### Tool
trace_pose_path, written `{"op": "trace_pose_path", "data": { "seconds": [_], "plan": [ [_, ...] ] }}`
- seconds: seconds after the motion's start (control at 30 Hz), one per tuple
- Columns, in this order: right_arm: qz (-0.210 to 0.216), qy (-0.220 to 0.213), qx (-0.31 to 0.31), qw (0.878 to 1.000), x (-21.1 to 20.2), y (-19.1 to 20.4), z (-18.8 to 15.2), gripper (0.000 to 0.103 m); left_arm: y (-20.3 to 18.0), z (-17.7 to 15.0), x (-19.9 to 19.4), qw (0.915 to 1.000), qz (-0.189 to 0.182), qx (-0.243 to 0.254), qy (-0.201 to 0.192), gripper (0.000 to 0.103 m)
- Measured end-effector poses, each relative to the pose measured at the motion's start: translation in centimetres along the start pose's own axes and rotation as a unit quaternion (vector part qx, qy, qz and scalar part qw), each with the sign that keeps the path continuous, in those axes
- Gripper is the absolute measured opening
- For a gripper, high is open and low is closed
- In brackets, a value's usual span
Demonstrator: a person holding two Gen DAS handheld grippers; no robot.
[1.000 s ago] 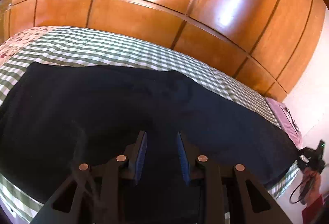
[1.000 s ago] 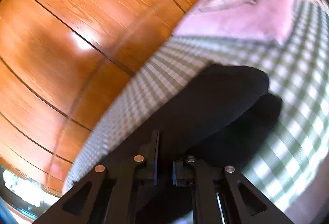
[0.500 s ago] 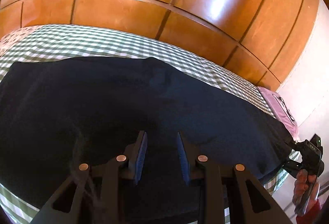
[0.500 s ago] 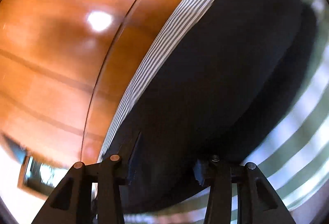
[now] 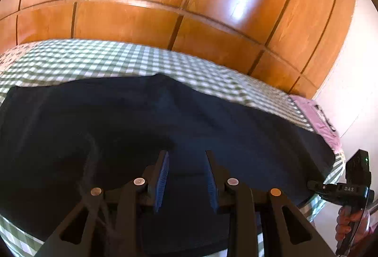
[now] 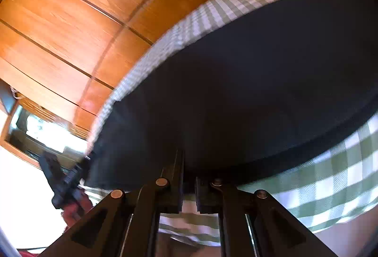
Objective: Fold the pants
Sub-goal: 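Open the right tool and press the folded pants flat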
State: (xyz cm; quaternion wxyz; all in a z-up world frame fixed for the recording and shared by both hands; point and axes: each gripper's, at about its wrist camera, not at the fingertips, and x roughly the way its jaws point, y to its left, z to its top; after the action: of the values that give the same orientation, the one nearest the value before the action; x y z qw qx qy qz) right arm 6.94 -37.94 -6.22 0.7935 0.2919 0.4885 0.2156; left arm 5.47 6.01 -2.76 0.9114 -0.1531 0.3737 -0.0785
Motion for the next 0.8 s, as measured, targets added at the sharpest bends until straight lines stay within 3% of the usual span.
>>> {"op": "trace_pose_path", "data": {
  "seconds": [0.07,0.13,0.3,0.37,0.43,0.57,0.67,0.8],
  "plan": [
    [0.026,-0.005,0.035,0.999,-0.1,-0.6,0.0,0.013,0.7,0.1,0.8,0.9999,0.001,-0.011,0.013,0.03],
    [0.04,0.006,0.026,0.999,-0.4,-0.3,0.5,0.021,1.4,0.5,1.1,0.9996,0.013,-0.022,0.014,0.03],
    [0.097,0.035,-0.124,0.987,-3.5,4.4,0.7,0.021,3.4,2.8,1.5,0.9983,0.023,-0.054,0.003,0.03],
    [0.098,0.029,-0.172,0.98,-3.4,7.0,1.8,0.022,3.8,3.8,2.4,0.9979,0.026,-0.059,0.003,0.03],
    [0.09,0.019,-0.19,0.977,-2.2,8.7,2.8,0.029,3.9,4.4,3.3,0.9982,0.033,-0.05,0.006,0.03],
    [0.096,0.025,-0.178,0.979,3.3,12.4,5.7,0.032,3.8,3.2,5.2,0.9976,0.066,-0.011,0.016,0.03],
    [0.093,0.054,-0.187,0.976,9.4,16.0,7.7,0.032,4.2,1.3,4.1,0.9985,0.049,-0.009,-0.023,0.03],
    [0.07,0.075,-0.229,0.968,16.9,20.9,9.6,0.032,5.2,0.4,3.2,0.998,0.023,-0.035,-0.047,0.03]
  ]
}}
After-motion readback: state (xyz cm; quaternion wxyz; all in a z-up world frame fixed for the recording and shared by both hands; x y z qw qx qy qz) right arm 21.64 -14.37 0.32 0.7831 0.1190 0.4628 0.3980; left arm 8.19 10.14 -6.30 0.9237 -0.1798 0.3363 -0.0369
